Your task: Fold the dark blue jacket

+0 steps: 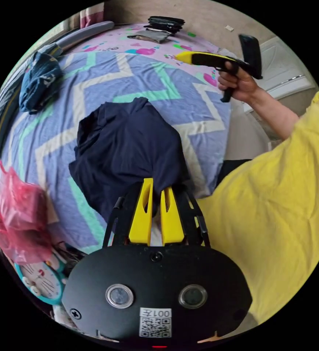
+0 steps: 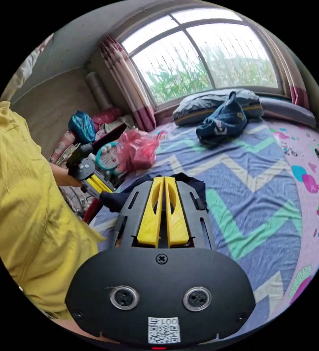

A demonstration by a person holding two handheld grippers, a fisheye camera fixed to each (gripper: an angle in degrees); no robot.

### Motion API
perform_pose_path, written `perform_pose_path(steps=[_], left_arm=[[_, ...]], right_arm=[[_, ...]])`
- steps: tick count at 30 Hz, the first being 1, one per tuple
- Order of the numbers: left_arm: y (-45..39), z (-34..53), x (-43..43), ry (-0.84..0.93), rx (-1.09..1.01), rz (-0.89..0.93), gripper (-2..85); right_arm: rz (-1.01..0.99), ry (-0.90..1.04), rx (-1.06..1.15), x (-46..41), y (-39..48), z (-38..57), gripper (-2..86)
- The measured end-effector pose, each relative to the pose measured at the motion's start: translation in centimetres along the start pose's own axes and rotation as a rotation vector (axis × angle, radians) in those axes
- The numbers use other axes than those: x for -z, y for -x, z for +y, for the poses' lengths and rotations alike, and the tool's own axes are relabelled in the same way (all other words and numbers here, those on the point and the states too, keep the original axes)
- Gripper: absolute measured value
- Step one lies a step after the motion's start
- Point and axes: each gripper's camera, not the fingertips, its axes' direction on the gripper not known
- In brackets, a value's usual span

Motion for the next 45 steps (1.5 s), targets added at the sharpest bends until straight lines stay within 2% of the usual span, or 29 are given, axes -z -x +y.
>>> perform_pose_path(steps=[4,6,9,12,16,19,22,26,31,33,35,37,40,43,45], left_arm=[[-5.5,0.4,-2.5,-0.011,0.080,0.117,2.0],[-6.9,1.0,-1.5,-0.068,0.137,0.114,2.7],[-6.0,1.7,1.2,-0.133,0.201,0.084,3.0],[-3.2,1.9,2.5,-0.159,0.301,0.155,3.2],[-2.5,1.2,3.7,-0.215,0.342,0.259,0.8],[-5.7,0.7,5.5,-0.265,0.297,0.245,-0.8],[-8.6,1.1,6.9,-0.294,0.316,0.222,-1.1],[-12.1,1.8,8.3,-0.306,0.356,0.107,-1.3],[-15.9,1.2,8.1,-0.245,0.367,-0.080,-1.1],[-18.5,-0.3,6.3,-0.193,0.296,-0.244,0.2],[-20.5,-1.7,4.1,-0.141,0.225,-0.325,4.3],[-21.9,-2.7,2.0,-0.113,0.203,-0.301,8.9],[-23.6,-4.0,-0.2,-0.117,0.200,-0.268,10.2],[-24.8,-5.9,-1.8,-0.096,0.188,-0.371,8.0],[-24.9,-7.3,-1.6,-0.095,0.205,-0.407,2.8]], right_arm=[[-0.105,0.203,-0.123,-1.9,-2.7,4.9,2.4],[-0.118,0.230,-0.175,-2.0,-3.9,6.8,3.4],[-0.101,0.261,-0.241,-2.1,-6.0,9.2,6.6],[-0.125,0.308,-0.305,-3.2,-8.5,10.5,10.0],[-0.219,0.242,-0.449,-4.8,-12.6,11.1,11.0],[-0.231,0.192,-0.576,-6.0,-16.0,11.4,10.9],[-0.201,0.221,-0.655,-7.5,-18.3,11.9,11.0],[-0.183,0.251,-0.700,-8.8,-19.6,12.8,11.0],[-0.325,0.197,-0.795,-10.7,-21.6,13.7,9.3],[-0.308,0.205,-0.792,-11.2,-21.6,13.6,7.7],[-0.289,0.204,-0.799,-11.1,-21.9,13.8,6.0],[-0.339,0.136,-0.812,-10.1,-22.2,14.1,4.2],[-0.417,0.049,-0.781,-8.1,-21.7,13.9,3.2],[-0.492,-0.026,-0.718,-6.1,-20.5,13.4,2.8],[-0.527,-0.065,-0.691,-5.1,-20.1,13.3,2.6]])
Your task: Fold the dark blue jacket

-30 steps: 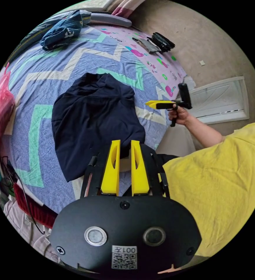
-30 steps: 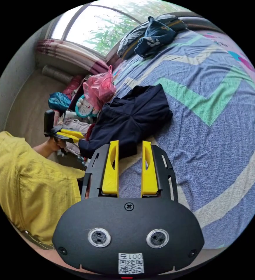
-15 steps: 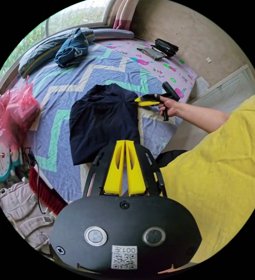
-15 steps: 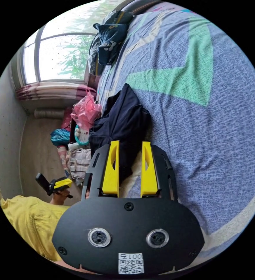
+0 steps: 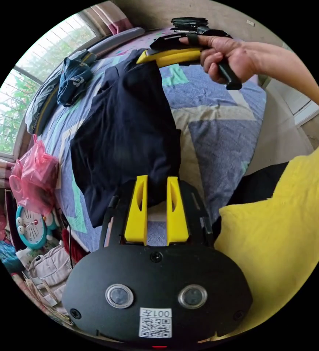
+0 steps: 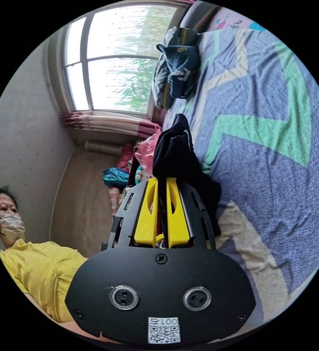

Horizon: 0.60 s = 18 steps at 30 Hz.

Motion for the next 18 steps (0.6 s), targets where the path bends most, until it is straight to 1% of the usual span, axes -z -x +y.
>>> perform_pose_path(steps=[4,7,9,10,11,12,13,15,16,17,18], left_arm=[[1.5,-1.5,5.0,-0.128,0.025,0.117,0.4],[2.9,-3.0,11.3,-0.275,0.002,0.232,0.0],[4.5,-4.5,17.1,-0.429,-0.016,0.337,-0.2],[5.0,-4.8,18.6,-0.470,-0.018,0.369,-0.2],[6.1,-5.4,21.5,-0.555,-0.019,0.441,-0.2],[7.4,-5.7,24.3,-0.642,-0.024,0.516,-0.2],[8.1,-5.8,25.5,-0.684,-0.025,0.549,-0.2],[11.1,-5.7,29.7,-0.837,-0.025,0.684,-0.2],[11.8,-5.6,30.5,-0.866,-0.023,0.707,-0.2],[13.2,-5.4,31.6,-0.900,-0.006,0.733,-0.2],[14.5,-5.1,32.0,-0.902,0.027,0.750,-0.2]], right_arm=[[-0.106,-0.127,0.063,3.5,1.9,-0.3,2.2],[-0.160,-0.198,0.167,7.0,5.0,-2.0,2.0],[-0.179,-0.216,0.257,9.1,8.6,-3.6,1.8],[-0.168,-0.211,0.348,10.4,11.9,-4.8,1.7],[-0.161,-0.206,0.399,10.9,13.8,-5.4,1.6],[-0.154,-0.193,0.500,11.8,17.7,-6.4,1.5],[-0.152,-0.180,0.588,12.4,21.5,-7.2,1.4],[-0.162,-0.147,0.708,12.6,27.0,-7.9,1.3],[-0.160,-0.110,0.761,12.2,30.1,-8.3,1.3],[-0.153,-0.086,0.782,11.7,31.4,-8.5,1.2],[-0.121,-0.038,0.820,10.5,33.5,-8.9,1.2]])
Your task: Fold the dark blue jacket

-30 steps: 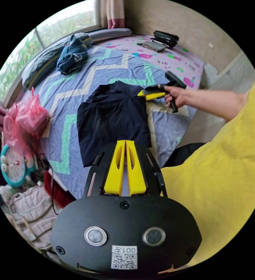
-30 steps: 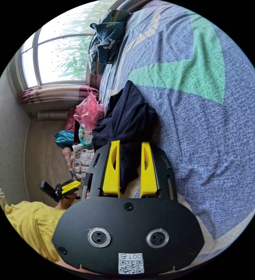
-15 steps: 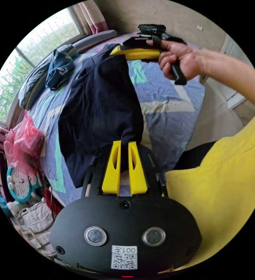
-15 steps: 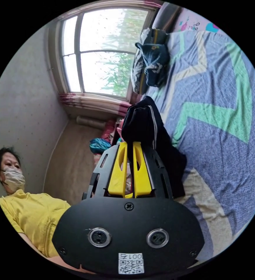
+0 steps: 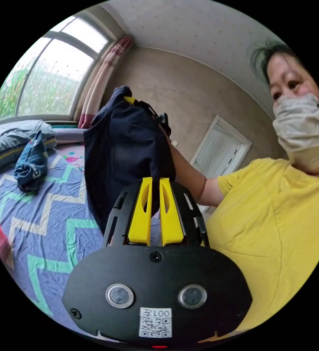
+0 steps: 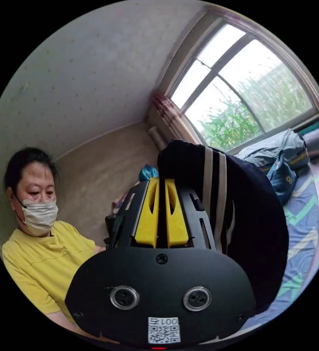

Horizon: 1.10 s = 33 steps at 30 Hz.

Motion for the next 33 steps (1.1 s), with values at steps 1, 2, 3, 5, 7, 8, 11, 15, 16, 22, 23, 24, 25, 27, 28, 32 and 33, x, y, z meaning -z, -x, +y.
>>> perform_pose_path(steps=[1,2,3,5,7,8,11,15,16,22,23,24,25,27,28,32,33], left_arm=[[0.5,0.0,0.4,-0.002,0.020,-0.007,-0.2],[1.6,0.4,1.2,-0.004,0.071,-0.038,-0.2],[3.1,1.4,1.7,0.006,0.133,-0.068,-0.1],[6.2,4.1,2.2,0.008,0.283,-0.077,-0.1],[10.1,8.2,2.6,0.001,0.491,-0.054,0.0],[12.4,11.4,2.7,0.003,0.637,-0.075,0.0],[15.1,18.3,3.7,0.032,0.843,-0.227,-0.7],[15.3,20.3,4.4,0.167,0.844,-0.425,-1.2],[15.4,20.1,4.1,0.196,0.830,-0.442,-1.2],[16.6,16.5,-4.3,0.505,0.588,-0.570,0.0],[17.0,15.7,-7.0,0.562,0.531,-0.585,0.8],[17.5,14.8,-9.9,0.620,0.470,-0.598,2.0],[17.8,14.4,-11.4,0.644,0.440,-0.607,2.5],[18.8,12.4,-17.4,0.714,0.323,-0.628,5.0],[19.0,11.8,-18.7,0.722,0.301,-0.627,5.8],[21.4,7.8,-26.2,0.736,0.230,-0.637,8.6],[22.6,6.7,-27.9,0.750,0.246,-0.637,9.3]], right_arm=[[0.020,0.058,0.015,-1.9,0.4,-1.0,1.2],[0.024,0.089,0.012,-3.0,0.2,-1.2,1.2],[0.015,0.157,-0.006,-5.7,-0.5,-1.2,1.2],[-0.011,0.252,-0.040,-10.2,-2.1,0.0,1.1],[-0.060,0.318,-0.093,-15.6,-4.4,3.7,0.9],[-0.091,0.323,-0.120,-16.7,-5.0,4.8,0.8],[-0.278,0.296,-0.238,-19.5,-6.8,10.7,0.7],[-0.262,0.267,-0.315,-17.5,-7.9,17.8,0.6],[-0.185,0.306,-0.323,-16.1,-8.2,19.3,0.5],[0.293,0.597,-0.269,-9.5,-7.8,23.1,0.4],[0.325,0.621,-0.260,-9.2,-7.7,23.2,0.4],[0.377,0.667,-0.248,-8.8,-7.6,23.5,0.4],[0.407,0.692,-0.240,-8.7,-7.5,23.7,0.4],[0.411,0.698,-0.258,-8.8,-7.6,23.9,0.4],[0.401,0.687,-0.265,-9.0,-7.5,23.8,0.4],[0.364,0.677,-0.308,-10.1,-7.9,23.8,0.5],[0.343,0.669,-0.321,-10.5,-8.0,23.7,0.5]])
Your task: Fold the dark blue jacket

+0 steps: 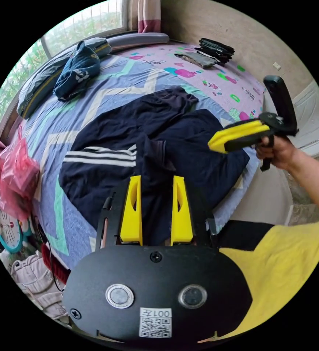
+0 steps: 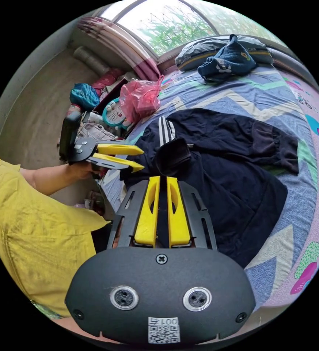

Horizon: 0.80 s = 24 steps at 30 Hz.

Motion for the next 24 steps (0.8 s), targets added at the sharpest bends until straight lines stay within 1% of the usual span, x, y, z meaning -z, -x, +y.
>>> perform_pose_path(steps=[4,5,6,7,10,13,15,16,17,18,19,21,24], left_arm=[[0.5,-5.7,-2.4,0.075,0.043,-0.037,9.0],[0.8,-7.0,-3.5,0.122,0.044,-0.054,3.3],[1.0,-7.6,-4.5,0.176,0.032,-0.050,0.1],[1.2,-7.7,-4.7,0.186,0.034,-0.042,-0.3],[2.4,-5.7,-2.3,0.102,0.106,0.026,-1.2],[4.2,-0.6,2.0,-0.007,0.238,0.103,-1.4],[6.3,5.6,6.2,-0.114,0.420,0.147,-1.4],[6.9,7.3,7.1,-0.140,0.468,0.161,-1.4],[8.0,10.9,8.9,-0.184,0.580,0.171,-1.4],[9.2,14.5,10.4,-0.215,0.689,0.172,-1.5],[9.8,16.2,11.1,-0.229,0.746,0.167,-1.5],[12.5,22.9,12.8,-0.271,0.956,0.152,-1.5],[14.4,28.4,14.1,-0.340,1.121,0.166,-1.5]], right_arm=[[-0.032,0.032,-0.007,-0.5,0.1,-1.0,0.5],[-0.034,0.038,-0.009,-0.5,0.1,-1.1,0.5],[-0.044,0.047,-0.018,-0.5,0.1,-1.4,0.5],[-0.058,0.051,-0.026,-0.3,0.0,-1.6,0.5],[-0.081,0.041,-0.034,0.5,0.0,-1.8,0.5],[-0.120,0.044,-0.054,0.7,-0.3,-1.5,0.5],[-0.146,0.050,-0.061,0.6,-0.3,-1.4,0.6],[-0.164,0.054,-0.061,0.4,-0.1,-1.5,0.7],[-0.172,0.058,-0.060,0.3,0.0,-1.6,0.7],[-0.186,0.062,-0.050,0.2,0.5,-1.8,0.9],[-0.199,0.062,-0.032,0.1,1.1,-2.3,1.0],[-0.213,0.074,0.005,-0.2,2.3,-3.4,1.3],[-0.212,0.104,0.097,-0.9,4.9,-6.1,2.5]])
